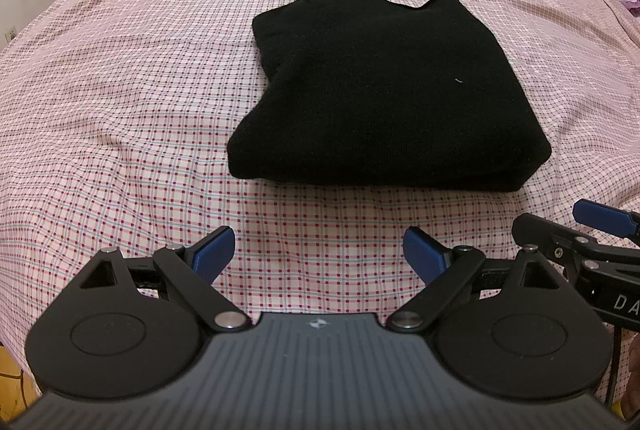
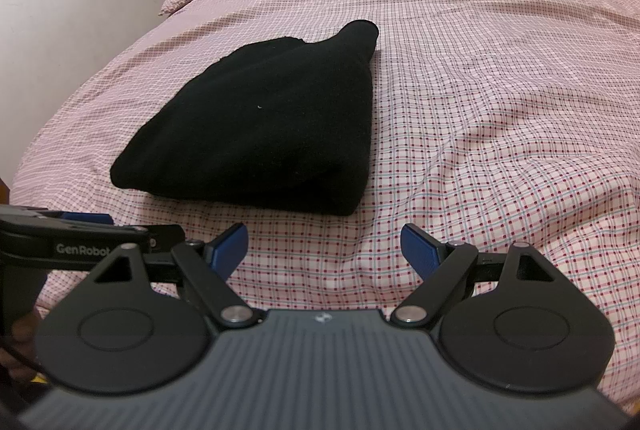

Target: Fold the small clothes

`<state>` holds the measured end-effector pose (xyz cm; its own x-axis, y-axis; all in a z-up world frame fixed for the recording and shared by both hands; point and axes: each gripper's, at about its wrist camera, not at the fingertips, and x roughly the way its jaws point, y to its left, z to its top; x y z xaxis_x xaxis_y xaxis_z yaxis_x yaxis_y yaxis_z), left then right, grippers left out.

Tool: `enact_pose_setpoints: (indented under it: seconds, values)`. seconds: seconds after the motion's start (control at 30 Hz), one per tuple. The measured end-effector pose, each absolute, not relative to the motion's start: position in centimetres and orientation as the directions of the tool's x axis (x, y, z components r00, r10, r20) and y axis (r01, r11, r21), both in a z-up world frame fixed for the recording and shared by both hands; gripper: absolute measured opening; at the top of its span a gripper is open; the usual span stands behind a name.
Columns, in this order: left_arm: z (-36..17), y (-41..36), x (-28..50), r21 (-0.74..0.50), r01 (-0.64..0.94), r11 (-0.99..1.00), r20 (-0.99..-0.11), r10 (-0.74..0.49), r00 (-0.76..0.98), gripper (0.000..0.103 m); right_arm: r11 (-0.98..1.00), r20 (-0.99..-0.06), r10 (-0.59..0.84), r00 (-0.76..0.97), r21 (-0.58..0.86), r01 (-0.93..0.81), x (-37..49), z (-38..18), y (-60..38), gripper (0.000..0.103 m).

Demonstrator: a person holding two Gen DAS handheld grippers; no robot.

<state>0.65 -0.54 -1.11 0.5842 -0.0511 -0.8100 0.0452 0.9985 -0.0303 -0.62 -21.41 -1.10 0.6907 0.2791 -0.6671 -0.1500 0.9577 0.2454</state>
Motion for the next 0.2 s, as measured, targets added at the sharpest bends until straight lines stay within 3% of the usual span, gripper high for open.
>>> enact_pose_setpoints:
  seconds: [0.2]
  values:
    - [-1.06, -0.39, 0.64, -0.032, 0.044, 0.999, -0.807, -0.051, 0.588, 0.094, 0.958, -0.665, 0.279, 0.692, 0.245, -0.151, -0.58, -1.03, -21.42, 0.085]
